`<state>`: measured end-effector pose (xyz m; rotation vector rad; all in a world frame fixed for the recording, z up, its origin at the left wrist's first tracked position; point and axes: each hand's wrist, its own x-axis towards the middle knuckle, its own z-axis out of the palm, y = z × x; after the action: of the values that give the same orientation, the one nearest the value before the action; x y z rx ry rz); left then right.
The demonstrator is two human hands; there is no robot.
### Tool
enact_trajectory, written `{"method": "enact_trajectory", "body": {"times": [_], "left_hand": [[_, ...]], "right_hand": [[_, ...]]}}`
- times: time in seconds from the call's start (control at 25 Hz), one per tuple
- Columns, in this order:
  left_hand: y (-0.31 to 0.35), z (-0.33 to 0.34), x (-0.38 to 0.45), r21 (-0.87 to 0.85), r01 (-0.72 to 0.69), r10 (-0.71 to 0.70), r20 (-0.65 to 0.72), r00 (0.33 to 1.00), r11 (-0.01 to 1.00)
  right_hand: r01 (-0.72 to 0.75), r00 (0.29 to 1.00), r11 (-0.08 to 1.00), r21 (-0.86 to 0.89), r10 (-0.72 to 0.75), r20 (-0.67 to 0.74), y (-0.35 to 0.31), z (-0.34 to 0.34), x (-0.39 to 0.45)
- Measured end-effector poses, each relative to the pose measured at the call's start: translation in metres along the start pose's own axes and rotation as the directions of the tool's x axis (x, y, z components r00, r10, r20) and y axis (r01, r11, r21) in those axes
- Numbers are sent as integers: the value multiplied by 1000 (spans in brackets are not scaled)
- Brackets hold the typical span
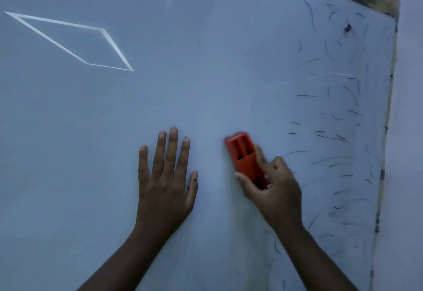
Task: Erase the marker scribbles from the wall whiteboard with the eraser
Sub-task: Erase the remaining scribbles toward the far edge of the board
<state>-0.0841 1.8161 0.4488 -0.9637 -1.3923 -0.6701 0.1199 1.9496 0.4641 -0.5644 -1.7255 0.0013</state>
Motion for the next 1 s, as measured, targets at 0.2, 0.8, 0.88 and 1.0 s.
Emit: {"method": "enact_trajectory", "body": {"times": [0.2,0.8,0.88,1.0], "left_hand": [[1,1,-23,-27,-30,30,12,999,999],[19,7,-65,-6,-6,6,63,998,1000],[19,5,-68,-13,-8,9,65,998,1000],[17,5,-75,-35,-27,29,60,998,999]], "right_hand": [[-392,891,864,315,442,-104,64,-26,17],[-104,986,995,-4,103,130,12,34,-149],[-90,982,994,-69,100,158,20,33,-166],[-287,951,958,-4,285,116,43,20,-147]]}}
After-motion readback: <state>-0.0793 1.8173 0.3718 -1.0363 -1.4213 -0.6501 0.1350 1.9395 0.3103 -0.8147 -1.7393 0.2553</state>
